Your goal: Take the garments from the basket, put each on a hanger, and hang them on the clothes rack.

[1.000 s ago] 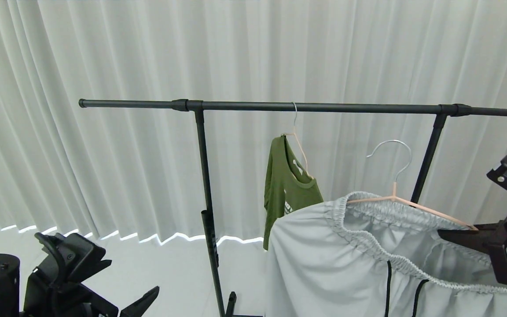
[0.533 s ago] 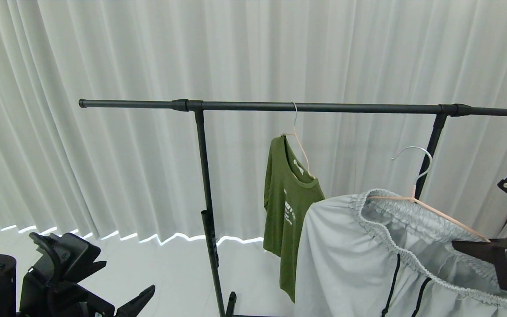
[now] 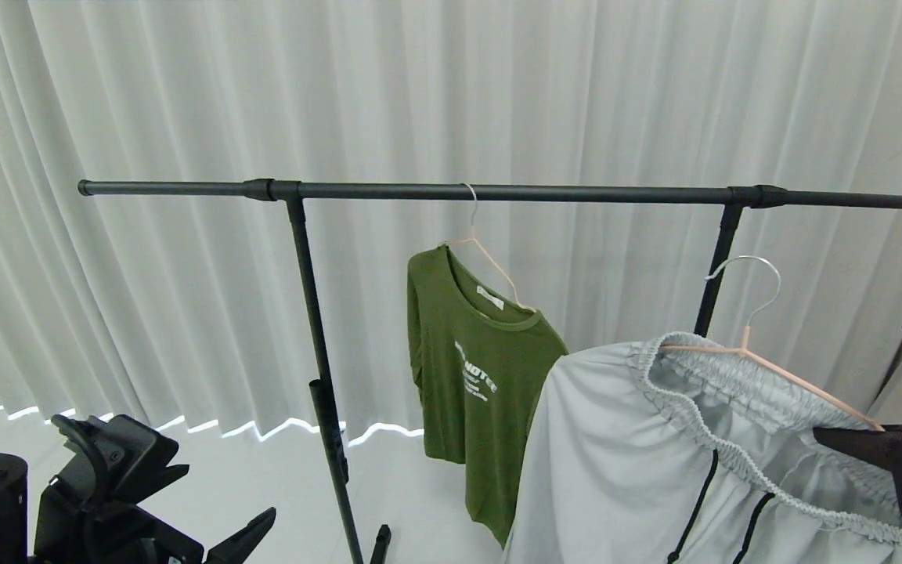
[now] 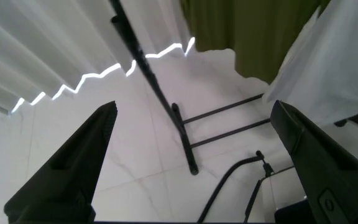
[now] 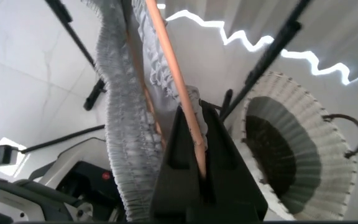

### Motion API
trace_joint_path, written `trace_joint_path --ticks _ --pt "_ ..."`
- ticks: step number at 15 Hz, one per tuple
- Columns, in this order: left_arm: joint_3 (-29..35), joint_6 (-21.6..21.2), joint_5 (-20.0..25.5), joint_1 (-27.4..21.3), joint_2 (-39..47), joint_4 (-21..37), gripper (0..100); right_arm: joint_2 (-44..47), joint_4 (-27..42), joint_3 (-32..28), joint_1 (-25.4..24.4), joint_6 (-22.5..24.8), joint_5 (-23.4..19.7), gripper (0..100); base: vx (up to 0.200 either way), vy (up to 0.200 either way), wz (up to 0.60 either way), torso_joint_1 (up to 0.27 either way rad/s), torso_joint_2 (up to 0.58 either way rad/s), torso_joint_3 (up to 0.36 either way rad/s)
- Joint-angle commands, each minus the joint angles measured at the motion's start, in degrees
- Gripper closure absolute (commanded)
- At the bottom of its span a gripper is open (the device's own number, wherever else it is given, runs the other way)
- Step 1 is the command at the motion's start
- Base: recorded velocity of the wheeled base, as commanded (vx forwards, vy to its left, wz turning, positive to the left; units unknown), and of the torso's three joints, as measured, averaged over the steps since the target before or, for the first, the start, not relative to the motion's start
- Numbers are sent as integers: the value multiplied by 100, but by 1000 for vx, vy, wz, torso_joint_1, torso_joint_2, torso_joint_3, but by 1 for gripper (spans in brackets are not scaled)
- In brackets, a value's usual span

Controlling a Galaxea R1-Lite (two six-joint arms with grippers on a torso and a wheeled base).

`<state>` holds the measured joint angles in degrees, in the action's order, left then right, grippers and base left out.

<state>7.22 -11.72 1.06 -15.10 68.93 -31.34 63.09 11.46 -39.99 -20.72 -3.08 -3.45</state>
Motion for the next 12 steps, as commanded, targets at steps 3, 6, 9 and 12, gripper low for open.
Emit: trace_joint_path --ticks 3,6,9,12 --pt "-1 3 -1 -10 33 -3 0 -218 102 26 139 -8 20 100 0 -67 0 -1 2 1" --pt "-10 -59 -1 -1 77 5 0 -420 234 96 543 1 37 100 0 0 0 0 0 0" --pt "-10 -103 -1 -10 77 5 0 -578 375 87 903 18 248 100 0 0 0 0 0 0" --pt "43 -164 -1 7 174 5 0 -587 375 -53 1176 45 266 100 0 0 0 0 0 0"
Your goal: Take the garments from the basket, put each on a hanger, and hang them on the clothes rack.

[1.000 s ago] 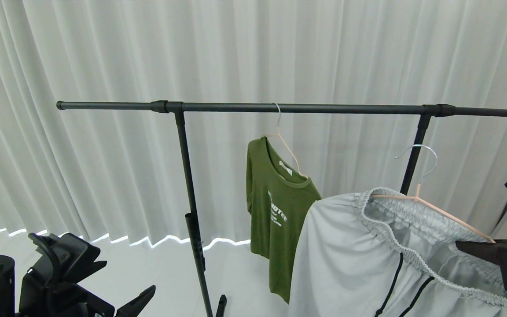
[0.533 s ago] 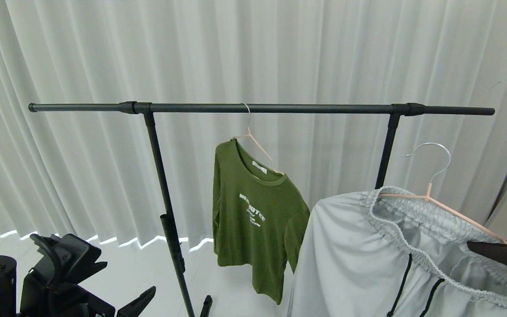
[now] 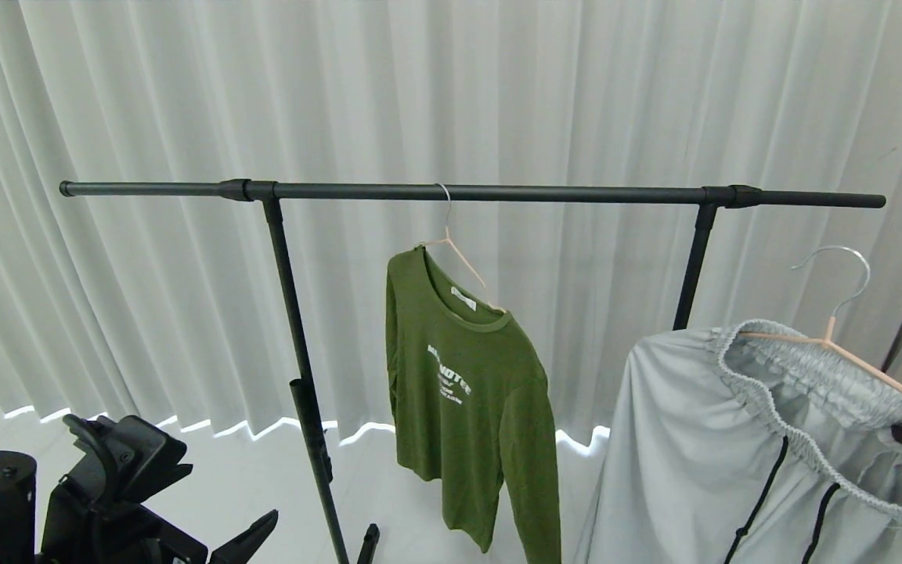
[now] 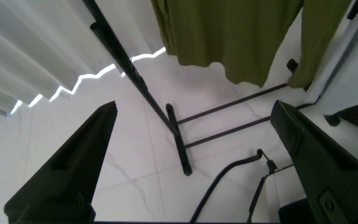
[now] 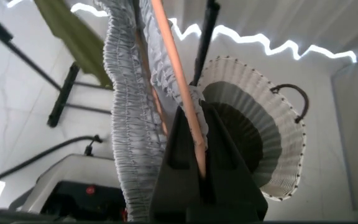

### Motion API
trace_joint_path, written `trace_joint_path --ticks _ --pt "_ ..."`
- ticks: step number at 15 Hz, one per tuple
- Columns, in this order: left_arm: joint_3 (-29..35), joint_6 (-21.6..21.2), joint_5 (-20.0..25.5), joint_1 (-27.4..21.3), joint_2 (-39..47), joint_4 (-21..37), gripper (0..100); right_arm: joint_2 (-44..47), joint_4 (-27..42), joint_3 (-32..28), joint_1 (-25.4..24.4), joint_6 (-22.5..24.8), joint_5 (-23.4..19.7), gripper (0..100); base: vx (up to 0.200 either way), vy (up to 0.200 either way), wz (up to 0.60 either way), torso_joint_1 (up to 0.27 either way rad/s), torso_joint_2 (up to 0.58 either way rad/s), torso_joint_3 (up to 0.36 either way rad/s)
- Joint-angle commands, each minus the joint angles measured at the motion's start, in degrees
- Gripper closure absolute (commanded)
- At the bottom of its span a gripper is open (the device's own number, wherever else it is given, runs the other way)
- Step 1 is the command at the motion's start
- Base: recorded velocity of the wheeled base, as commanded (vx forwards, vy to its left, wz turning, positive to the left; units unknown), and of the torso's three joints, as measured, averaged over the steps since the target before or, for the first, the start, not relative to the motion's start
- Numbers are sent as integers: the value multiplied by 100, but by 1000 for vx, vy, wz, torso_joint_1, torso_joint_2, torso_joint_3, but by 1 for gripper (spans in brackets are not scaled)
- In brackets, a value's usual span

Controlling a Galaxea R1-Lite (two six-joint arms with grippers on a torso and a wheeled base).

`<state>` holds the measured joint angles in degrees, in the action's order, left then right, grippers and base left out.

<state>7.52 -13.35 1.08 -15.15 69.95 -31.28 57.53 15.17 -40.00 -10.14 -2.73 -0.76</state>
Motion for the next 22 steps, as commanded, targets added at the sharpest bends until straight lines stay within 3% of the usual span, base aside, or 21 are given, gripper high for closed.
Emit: trace_joint_path --ticks 1,13,18,22 --pt "39 -1 -12 21 133 -10 0 -31 4 -43 214 9 -4 100 0 0 0 0 0 0" --pt "373 -63 -82 -67 151 -1 0 303 -682 -307 250 212 -83 100 0 0 0 0 0 0" --pt "338 -10 -82 -629 159 -10 0 250 -805 -281 -146 203 -56 100 200 0 0 -1 1 7" --pt "303 -10 -73 -656 133 -1 0 259 -813 -465 -515 212 -74 100 200 0 0 4 4 1"
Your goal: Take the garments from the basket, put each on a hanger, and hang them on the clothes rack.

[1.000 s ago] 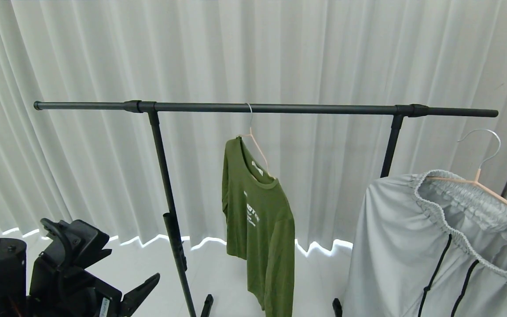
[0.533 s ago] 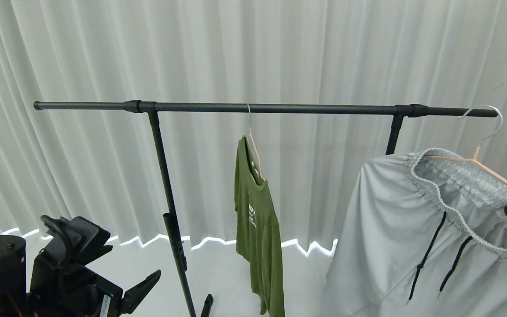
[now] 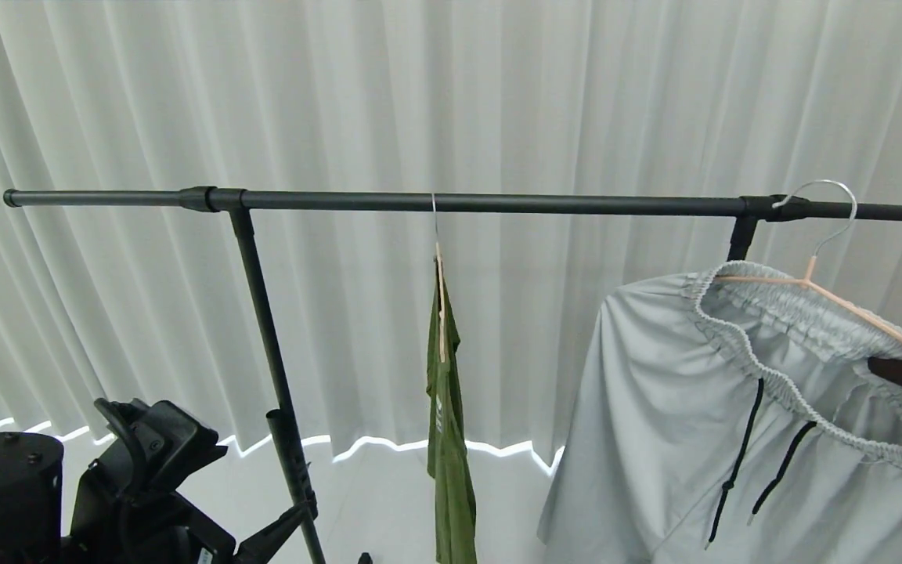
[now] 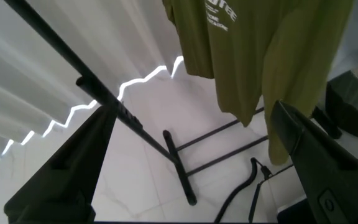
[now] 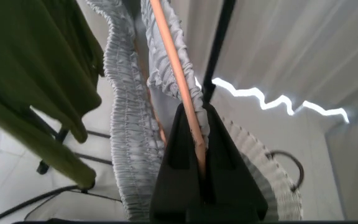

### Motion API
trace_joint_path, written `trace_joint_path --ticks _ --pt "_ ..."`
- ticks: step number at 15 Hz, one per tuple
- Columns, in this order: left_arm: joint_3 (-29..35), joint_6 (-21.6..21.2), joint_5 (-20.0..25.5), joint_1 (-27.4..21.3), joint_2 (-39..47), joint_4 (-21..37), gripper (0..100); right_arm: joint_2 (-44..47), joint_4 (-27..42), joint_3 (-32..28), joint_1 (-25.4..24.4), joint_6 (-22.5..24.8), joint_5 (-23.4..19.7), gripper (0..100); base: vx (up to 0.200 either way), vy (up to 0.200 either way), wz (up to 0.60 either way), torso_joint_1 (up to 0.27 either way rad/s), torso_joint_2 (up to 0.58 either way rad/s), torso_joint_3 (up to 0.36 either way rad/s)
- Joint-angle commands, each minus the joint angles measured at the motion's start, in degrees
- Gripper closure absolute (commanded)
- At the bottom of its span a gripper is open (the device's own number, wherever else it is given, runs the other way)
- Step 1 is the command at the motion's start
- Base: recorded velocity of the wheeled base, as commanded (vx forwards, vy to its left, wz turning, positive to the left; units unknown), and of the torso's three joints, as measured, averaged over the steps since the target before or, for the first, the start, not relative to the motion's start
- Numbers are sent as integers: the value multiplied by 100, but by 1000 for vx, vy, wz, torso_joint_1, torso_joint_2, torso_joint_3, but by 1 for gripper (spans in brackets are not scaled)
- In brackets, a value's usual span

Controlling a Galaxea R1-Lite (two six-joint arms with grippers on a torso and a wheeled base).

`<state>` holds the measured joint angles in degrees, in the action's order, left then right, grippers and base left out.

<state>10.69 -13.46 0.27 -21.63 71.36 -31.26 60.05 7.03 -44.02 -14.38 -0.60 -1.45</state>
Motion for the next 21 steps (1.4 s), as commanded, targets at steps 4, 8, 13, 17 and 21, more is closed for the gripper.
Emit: trace_joint_path --ticks 4,8,13,17,21 --pt "-58 1 0 -8 0 -3 0 429 0 -265 -91 -37 22 100 200 0 0 -1 4 5" --pt "-243 -34 0 -8 -105 -12 0 1053 -624 -283 129 -37 22 100 0 0 0 0 0 0" --pt "-243 -25 8 1 -202 -12 0 1826 -870 -529 410 -28 22 100 0 0 0 0 0 0" --pt "-287 -34 8 1 -325 -12 0 2283 -1178 -590 551 -2 57 100 0 0 0 0 0 0" --pt "-278 -34 8 1 -325 -12 0 2380 -1187 -590 551 -2 66 100 0 0 0 0 0 0"
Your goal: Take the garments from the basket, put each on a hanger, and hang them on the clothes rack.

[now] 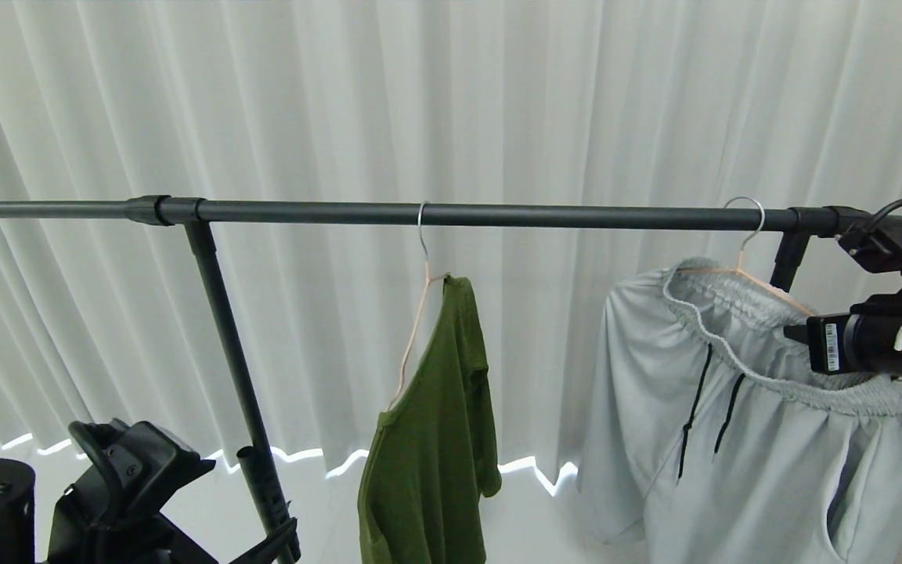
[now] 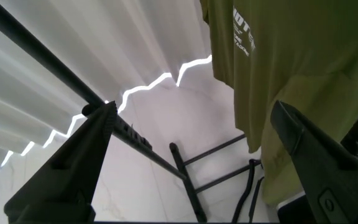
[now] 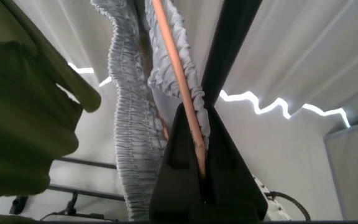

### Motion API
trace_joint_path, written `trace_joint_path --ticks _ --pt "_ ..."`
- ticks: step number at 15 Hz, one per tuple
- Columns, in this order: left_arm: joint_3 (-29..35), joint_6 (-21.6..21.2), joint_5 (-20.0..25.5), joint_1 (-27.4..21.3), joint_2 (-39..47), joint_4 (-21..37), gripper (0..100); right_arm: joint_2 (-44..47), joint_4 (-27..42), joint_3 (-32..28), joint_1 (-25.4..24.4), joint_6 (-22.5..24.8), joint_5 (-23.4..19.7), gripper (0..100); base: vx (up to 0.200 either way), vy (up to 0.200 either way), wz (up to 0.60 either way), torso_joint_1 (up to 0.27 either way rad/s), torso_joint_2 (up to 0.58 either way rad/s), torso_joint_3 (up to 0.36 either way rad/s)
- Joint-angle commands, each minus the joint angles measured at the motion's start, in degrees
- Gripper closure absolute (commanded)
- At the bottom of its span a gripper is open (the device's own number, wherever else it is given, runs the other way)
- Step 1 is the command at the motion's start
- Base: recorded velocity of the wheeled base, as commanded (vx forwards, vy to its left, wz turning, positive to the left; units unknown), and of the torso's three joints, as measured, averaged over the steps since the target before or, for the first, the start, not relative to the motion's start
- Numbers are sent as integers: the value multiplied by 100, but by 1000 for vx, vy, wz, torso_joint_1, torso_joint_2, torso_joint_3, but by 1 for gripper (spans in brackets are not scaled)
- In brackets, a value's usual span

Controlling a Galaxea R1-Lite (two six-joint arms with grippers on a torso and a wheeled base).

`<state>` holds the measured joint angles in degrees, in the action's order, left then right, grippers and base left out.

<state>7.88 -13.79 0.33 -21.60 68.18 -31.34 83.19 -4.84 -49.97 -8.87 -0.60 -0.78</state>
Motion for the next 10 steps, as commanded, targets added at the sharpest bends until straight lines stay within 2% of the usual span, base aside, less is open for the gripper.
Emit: trace_joint_path --ticks 1,4,5,7,10 --pt "4 -1 2 7 -24 -3 0 66 1 5 -9 -2 -1 100 0 0 0 0 0 0" --pt "4 -1 -7 24 -51 -3 0 -22 36 14 -9 -11 -10 100 0 0 0 0 0 0" --pt "21 -1 -7 60 -51 -3 0 -66 1 22 -9 -28 -10 0 0 0 0 0 0 0" --pt "83 -1 -7 271 -42 -3 0 -409 -281 57 -9 -55 -19 0 0 0 0 0 0 0" --pt "83 -10 -7 587 -139 -3 0 -1340 -483 550 -9 -19 -54 0 0 0 0 0 0 0"
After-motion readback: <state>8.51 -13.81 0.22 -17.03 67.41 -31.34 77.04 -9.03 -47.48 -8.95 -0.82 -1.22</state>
